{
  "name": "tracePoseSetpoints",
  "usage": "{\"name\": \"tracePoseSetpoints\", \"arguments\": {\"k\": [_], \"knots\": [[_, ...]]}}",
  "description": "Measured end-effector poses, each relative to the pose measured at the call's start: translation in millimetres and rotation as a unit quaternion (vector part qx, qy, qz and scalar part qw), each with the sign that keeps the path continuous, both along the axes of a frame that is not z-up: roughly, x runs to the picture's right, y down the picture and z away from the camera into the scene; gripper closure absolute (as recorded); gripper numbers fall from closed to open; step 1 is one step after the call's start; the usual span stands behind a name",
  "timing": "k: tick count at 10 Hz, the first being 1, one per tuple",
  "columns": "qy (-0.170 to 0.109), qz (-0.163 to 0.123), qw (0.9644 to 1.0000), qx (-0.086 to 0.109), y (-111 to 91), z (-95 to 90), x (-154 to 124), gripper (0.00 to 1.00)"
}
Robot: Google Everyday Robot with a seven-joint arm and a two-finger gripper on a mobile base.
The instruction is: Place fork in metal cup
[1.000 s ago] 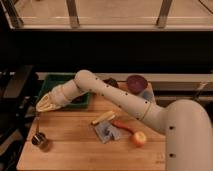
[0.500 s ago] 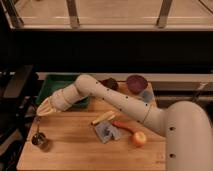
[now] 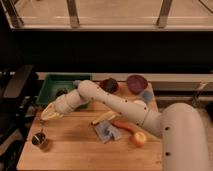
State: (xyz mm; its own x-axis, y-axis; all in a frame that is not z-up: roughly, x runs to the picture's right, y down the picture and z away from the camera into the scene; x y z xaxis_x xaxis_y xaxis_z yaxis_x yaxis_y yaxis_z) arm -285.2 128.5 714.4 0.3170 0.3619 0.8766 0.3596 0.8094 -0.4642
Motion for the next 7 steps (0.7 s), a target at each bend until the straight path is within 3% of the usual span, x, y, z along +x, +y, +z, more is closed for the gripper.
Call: {"name": "tracePoseSetpoints", "arguments": {"k": [3,5,7], "knots": [[0.001,-0.004,0.9998,-0.022,10.7,9.1,-3.0,0.40],[-0.001,-0.006,0.9996,-0.028,12.6,9.5,-5.0,0.22],[-0.006,-0.008,0.9995,-0.029,13.4,9.4,-6.5,0.20]]}}
